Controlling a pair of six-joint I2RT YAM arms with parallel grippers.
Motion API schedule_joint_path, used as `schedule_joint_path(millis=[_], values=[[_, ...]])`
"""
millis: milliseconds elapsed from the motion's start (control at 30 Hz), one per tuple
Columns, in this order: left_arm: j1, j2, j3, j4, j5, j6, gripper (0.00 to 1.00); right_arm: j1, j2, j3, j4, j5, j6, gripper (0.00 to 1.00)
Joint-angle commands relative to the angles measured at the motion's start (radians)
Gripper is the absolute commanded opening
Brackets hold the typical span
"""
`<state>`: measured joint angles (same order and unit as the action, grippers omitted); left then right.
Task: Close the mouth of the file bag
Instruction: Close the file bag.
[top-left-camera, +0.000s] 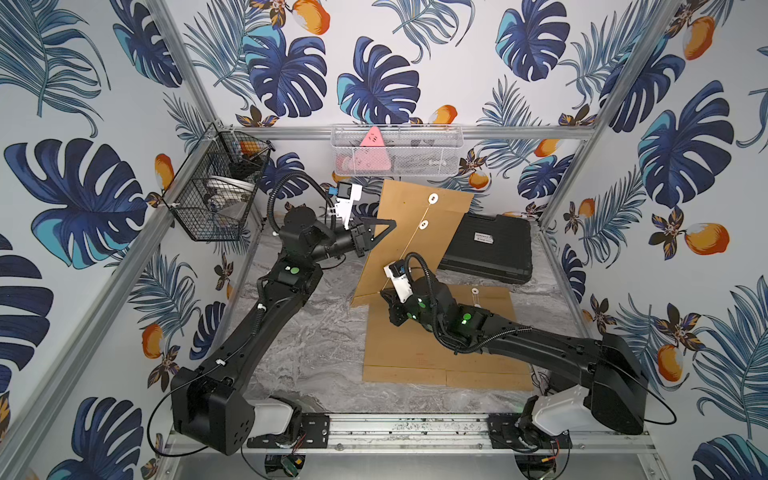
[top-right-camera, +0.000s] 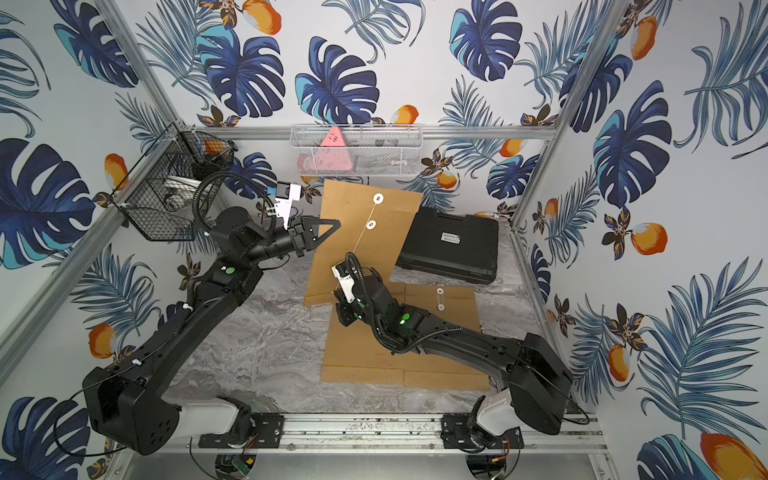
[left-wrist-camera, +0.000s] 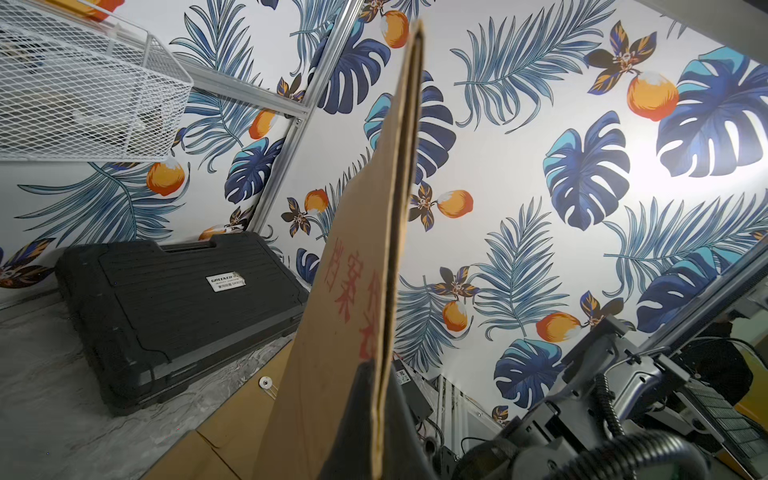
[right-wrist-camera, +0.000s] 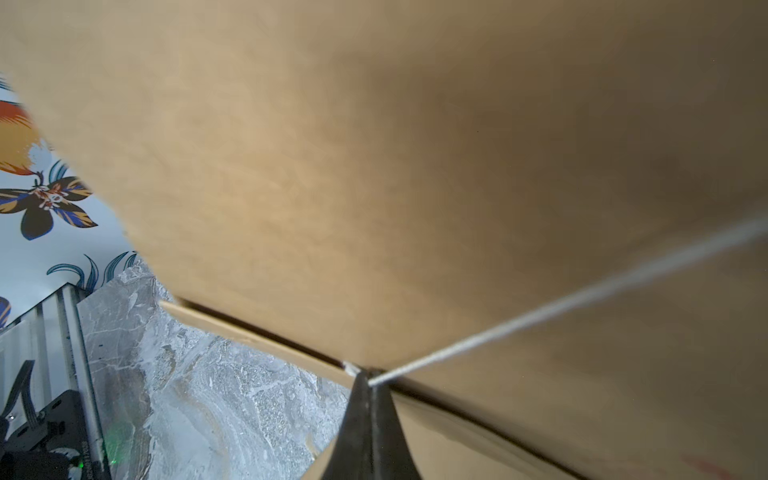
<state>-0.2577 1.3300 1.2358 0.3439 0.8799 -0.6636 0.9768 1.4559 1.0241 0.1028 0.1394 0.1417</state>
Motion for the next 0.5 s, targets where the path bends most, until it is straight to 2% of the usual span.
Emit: schedule_joint_path(millis=[0, 333, 467], values=[[0.010, -0.002, -0.007, 0.137, 0.037, -0.073, 0.00, -0.034, -0.018, -0.022, 0.014, -0.022, 0.011, 0.00], [0.051, 0.008, -0.041, 0.255, 0.073, -0.195, 0.00, -0.198, -0.097, -0.099, 0.012, -0.067, 0.048, 0.00], [0.060, 0.009, -0.041, 0.228, 0.070, -0.184, 0.00, -0.250, -0.133, -0.114, -0.001, -0.074, 0.053, 0.00]])
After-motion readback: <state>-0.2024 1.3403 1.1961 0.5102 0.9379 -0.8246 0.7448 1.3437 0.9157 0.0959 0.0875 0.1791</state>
